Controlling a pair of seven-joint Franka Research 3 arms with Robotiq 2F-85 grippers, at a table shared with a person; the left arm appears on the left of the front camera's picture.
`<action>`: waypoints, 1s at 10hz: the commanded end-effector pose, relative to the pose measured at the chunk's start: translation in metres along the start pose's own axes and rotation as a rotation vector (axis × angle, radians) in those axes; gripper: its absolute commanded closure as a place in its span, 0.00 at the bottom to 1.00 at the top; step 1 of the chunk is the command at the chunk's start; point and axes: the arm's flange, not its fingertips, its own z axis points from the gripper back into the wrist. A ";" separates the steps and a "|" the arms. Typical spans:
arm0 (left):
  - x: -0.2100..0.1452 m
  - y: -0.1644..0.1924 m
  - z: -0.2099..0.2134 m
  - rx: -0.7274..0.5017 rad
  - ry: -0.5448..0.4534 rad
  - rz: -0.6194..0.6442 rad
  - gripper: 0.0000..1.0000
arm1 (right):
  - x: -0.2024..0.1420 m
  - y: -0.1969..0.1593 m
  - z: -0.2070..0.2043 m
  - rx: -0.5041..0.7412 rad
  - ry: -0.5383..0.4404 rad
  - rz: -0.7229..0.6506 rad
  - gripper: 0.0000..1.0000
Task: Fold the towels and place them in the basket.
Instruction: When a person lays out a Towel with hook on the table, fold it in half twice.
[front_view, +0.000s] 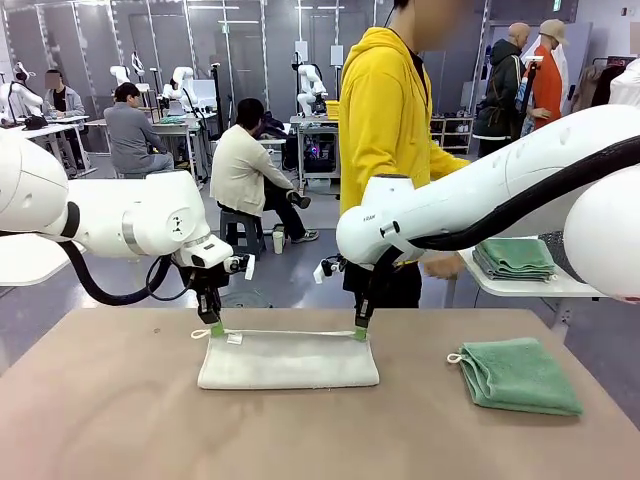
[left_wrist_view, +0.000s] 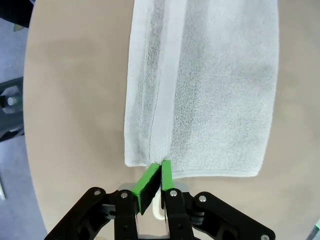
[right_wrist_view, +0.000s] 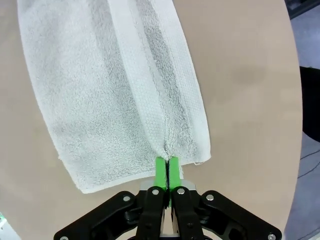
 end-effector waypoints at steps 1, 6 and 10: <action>0.002 0.010 -0.002 0.031 0.003 -0.044 0.94 | -0.002 -0.002 -0.002 -0.027 0.003 0.013 0.98; 0.002 0.006 -0.011 0.121 0.027 -0.020 0.59 | 0.002 0.006 0.001 -0.071 -0.018 0.049 0.69; 0.000 -0.002 -0.003 0.179 0.034 -0.041 0.00 | 0.006 0.010 0.004 -0.130 0.001 0.044 0.00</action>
